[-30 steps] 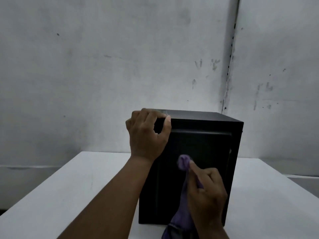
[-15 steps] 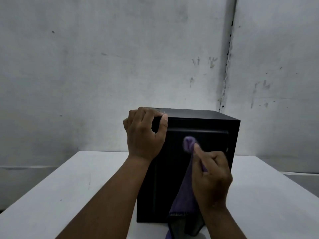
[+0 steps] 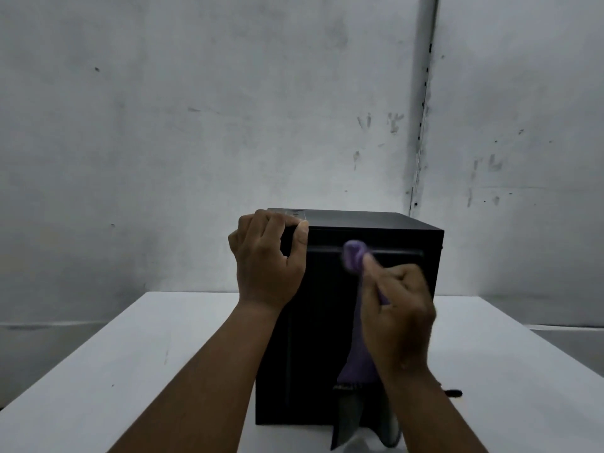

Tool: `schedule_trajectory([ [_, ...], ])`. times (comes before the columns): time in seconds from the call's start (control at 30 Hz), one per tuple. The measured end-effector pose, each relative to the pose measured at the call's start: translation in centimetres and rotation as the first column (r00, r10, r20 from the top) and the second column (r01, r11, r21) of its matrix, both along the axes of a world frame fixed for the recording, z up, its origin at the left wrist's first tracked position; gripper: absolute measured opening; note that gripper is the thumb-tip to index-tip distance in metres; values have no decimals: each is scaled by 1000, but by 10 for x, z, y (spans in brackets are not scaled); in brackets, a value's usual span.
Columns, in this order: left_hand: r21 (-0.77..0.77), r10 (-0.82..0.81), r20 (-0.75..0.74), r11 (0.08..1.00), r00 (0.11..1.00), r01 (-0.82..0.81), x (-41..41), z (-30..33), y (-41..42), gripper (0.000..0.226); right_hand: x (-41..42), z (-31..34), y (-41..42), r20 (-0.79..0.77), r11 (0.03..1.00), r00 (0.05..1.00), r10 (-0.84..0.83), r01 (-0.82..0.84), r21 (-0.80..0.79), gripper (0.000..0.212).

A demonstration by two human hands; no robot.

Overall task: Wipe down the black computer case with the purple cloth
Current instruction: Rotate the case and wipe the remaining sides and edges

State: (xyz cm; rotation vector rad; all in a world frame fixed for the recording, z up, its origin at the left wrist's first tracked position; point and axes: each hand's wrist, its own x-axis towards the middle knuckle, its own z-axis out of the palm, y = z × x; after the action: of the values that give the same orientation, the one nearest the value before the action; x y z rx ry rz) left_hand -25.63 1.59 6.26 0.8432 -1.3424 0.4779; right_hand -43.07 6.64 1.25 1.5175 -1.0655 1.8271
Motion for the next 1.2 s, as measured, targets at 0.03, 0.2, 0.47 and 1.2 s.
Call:
schedule_trajectory([
  [0.03, -1, 6, 2, 1000, 1000, -6, 0, 0, 0, 17, 2, -5, 1, -70, 999, 997, 31, -29, 24, 23],
  [0.2, 18, -3, 12, 1000, 1000, 3, 1, 0, 1, 17, -13, -15, 5, -87, 998, 996, -3, 9, 67, 23],
  [0.47, 40, -19, -4, 999, 1000, 19, 0, -1, 2, 16, -43, -2, 7, 227, 982, 955, -189, 184, 44, 23],
  [1.2, -90, 117, -16, 989, 993, -118, 9, -15, 35, 6, 19, -17, 12, -72, 983, 994, 77, -63, 172, 16],
])
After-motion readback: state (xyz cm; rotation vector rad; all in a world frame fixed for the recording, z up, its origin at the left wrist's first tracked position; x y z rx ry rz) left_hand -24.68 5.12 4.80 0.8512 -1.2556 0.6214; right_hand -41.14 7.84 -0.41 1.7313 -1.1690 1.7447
